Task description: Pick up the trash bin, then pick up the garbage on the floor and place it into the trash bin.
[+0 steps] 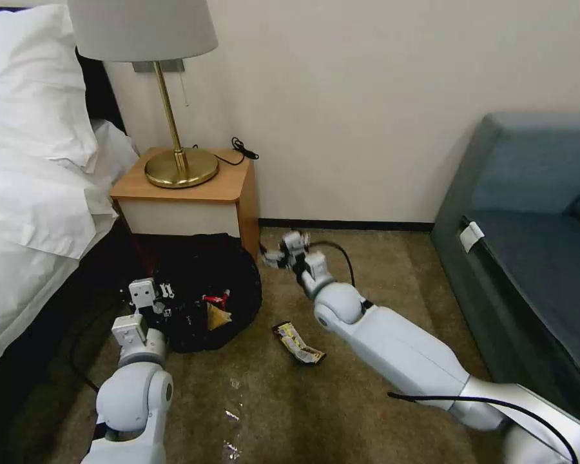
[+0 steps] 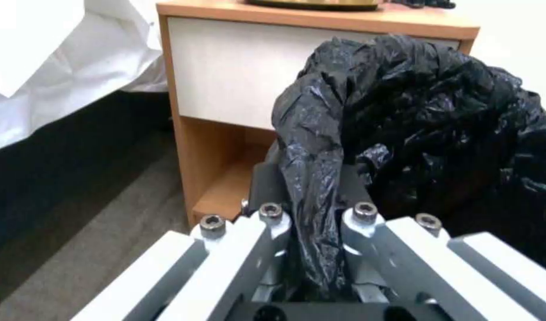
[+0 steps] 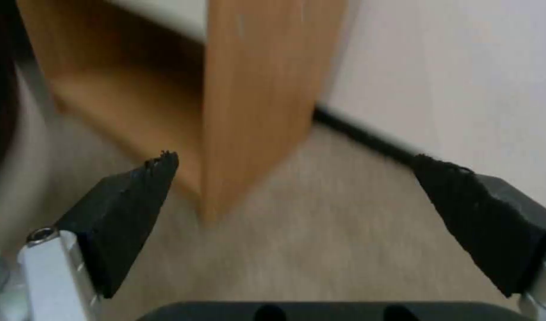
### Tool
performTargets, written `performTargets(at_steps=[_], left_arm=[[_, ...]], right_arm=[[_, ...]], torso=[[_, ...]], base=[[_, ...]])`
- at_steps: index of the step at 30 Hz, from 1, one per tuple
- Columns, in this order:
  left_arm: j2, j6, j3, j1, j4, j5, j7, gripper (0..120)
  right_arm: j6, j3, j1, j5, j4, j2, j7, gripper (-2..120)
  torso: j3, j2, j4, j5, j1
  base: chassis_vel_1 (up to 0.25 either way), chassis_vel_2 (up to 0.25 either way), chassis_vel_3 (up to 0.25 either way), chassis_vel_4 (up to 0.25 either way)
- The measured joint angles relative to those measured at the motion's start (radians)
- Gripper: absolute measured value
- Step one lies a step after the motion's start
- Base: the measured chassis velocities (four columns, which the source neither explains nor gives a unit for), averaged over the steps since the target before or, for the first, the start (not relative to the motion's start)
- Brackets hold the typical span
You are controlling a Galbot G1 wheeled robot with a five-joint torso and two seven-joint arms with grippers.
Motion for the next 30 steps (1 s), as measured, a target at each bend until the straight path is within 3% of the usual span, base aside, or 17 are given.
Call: performTargets(at_steps=[15, 18, 30], left_arm=[[-0.011, 0.002, 0.013, -0.016, 0.002, 0.011, 0.001, 5], [-0.012, 0.002, 0.009, -0.012, 0.000, 0.012, 0.001, 5], [-0.022, -0.003, 0.005, -0.002, -0.005, 0.014, 0.002, 5]], right_arm=[[-0.001, -0.158, -0.046, -0.016, -0.074, -0.087, -0.112, 100], [0.011, -0.195, -0.053, -0.011, -0.048, -0.114, -0.190, 100], [0.102, -0.245, -0.034, 0.013, -0.090, -0.079, -0.315, 100]], torso=[[0.000, 0.000, -0.0001, 0.0000, 0.000], [0.000, 0.000, -0.0001, -0.0002, 0.000], [0.000, 0.000, 0.0002, -0.0002, 0.000]], base=[[0.000, 0.000, 0.000, 0.000], [0.000, 0.000, 0.000, 0.000], [0.000, 0.000, 0.000, 0.000]])
